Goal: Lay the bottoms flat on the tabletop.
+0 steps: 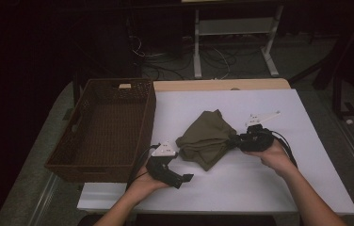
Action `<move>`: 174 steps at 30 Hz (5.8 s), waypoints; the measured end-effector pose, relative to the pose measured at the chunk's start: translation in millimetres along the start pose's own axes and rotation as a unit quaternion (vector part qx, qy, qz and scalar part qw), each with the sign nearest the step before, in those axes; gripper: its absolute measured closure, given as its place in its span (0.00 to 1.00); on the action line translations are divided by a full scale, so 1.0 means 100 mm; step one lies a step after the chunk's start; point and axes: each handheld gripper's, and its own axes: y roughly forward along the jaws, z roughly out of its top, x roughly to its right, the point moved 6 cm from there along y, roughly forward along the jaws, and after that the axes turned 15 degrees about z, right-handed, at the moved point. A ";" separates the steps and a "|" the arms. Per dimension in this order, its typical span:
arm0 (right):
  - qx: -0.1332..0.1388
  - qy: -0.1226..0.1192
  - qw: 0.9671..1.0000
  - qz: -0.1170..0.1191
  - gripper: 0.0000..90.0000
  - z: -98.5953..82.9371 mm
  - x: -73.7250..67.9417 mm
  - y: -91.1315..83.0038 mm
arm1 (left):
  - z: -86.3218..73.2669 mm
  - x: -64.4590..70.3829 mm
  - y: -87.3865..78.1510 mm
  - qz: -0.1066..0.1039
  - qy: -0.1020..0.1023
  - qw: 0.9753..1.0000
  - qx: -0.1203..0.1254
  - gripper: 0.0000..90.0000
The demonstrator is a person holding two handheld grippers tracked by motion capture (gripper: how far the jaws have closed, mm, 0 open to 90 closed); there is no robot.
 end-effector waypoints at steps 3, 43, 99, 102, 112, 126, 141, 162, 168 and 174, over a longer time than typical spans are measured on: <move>-0.004 -0.004 1.000 -0.001 0.90 0.00 0.00 0.01 | 0.00 0.00 0.00 0.000 0.001 1.000 0.000 0.00; 0.037 -0.010 0.999 0.003 0.96 0.38 0.12 0.13 | 0.00 -0.01 0.00 -0.007 -0.005 1.000 0.000 0.00; 0.013 -0.026 0.999 0.025 0.96 1.19 0.31 1.22 | 0.01 0.00 -0.02 -0.018 -0.013 1.000 0.005 0.00; 0.010 -0.026 0.999 0.031 0.96 1.22 0.27 1.29 | 0.01 0.00 -0.02 -0.018 -0.012 1.000 0.005 0.00; 0.004 -0.035 0.999 0.042 0.89 1.26 0.15 1.46 | 0.01 0.00 -0.03 -0.018 -0.012 1.000 0.006 0.00; 0.032 0.000 0.999 0.018 0.56 1.21 0.26 1.00 | 0.01 -0.02 -0.03 -0.012 -0.013 1.000 0.006 0.00; 0.036 0.015 0.999 0.016 0.49 0.89 0.33 0.60 | 0.00 -0.03 -0.03 -0.009 -0.014 1.000 0.004 0.00; 0.022 0.018 0.999 -0.025 0.41 0.48 0.27 0.03 | 0.00 -0.03 -0.04 -0.008 -0.015 1.000 0.003 0.00; 0.015 0.018 0.999 -0.040 0.41 0.32 0.22 -0.10 | 0.00 -0.02 -0.04 -0.008 -0.012 1.000 0.003 0.00; 0.016 0.022 0.999 -0.042 0.41 0.18 0.16 -0.21 | 0.00 -0.02 -0.04 -0.007 -0.011 1.000 0.002 0.00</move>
